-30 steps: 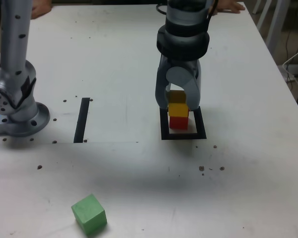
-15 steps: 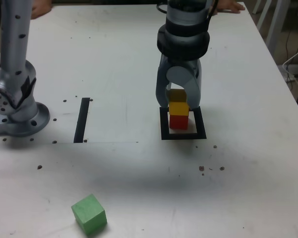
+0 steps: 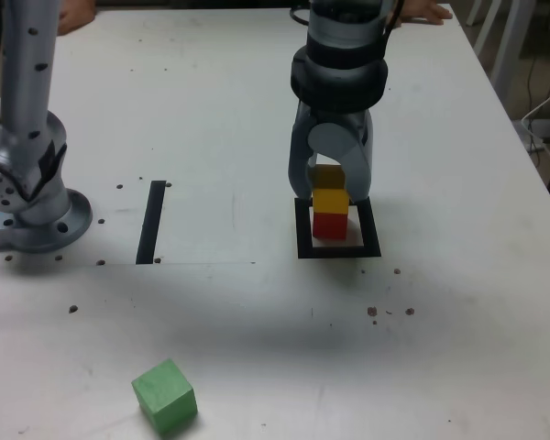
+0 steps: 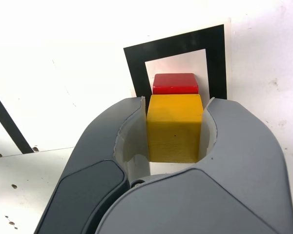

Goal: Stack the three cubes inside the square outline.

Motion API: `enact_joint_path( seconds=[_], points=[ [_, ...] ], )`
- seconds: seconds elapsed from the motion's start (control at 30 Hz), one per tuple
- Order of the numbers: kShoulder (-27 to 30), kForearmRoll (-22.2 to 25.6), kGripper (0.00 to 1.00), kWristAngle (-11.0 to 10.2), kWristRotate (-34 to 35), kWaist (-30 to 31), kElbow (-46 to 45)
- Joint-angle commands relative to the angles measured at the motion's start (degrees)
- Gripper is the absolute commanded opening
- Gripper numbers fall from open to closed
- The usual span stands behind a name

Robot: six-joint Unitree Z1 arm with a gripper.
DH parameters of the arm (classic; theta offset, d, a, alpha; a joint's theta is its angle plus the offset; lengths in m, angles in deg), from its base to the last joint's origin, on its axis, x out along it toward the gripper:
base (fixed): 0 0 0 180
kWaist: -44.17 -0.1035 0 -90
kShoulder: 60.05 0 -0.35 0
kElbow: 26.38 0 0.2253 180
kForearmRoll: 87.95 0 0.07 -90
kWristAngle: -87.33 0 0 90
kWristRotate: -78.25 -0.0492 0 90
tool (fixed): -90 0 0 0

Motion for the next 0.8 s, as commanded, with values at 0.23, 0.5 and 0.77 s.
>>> enact_joint_path(
  seconds=[0.23, 0.5, 0.77],
  points=[
    [-0.34, -0.02, 0.49, -0.08, -0.09, -0.18, -0.18],
    [-0.61, 0.0, 0.57, 0.0, -0.15, -0.8, 0.01],
    [-0.47, 0.73, 0.6, -0.21, -0.61, -1.63, 0.23]
  ],
)
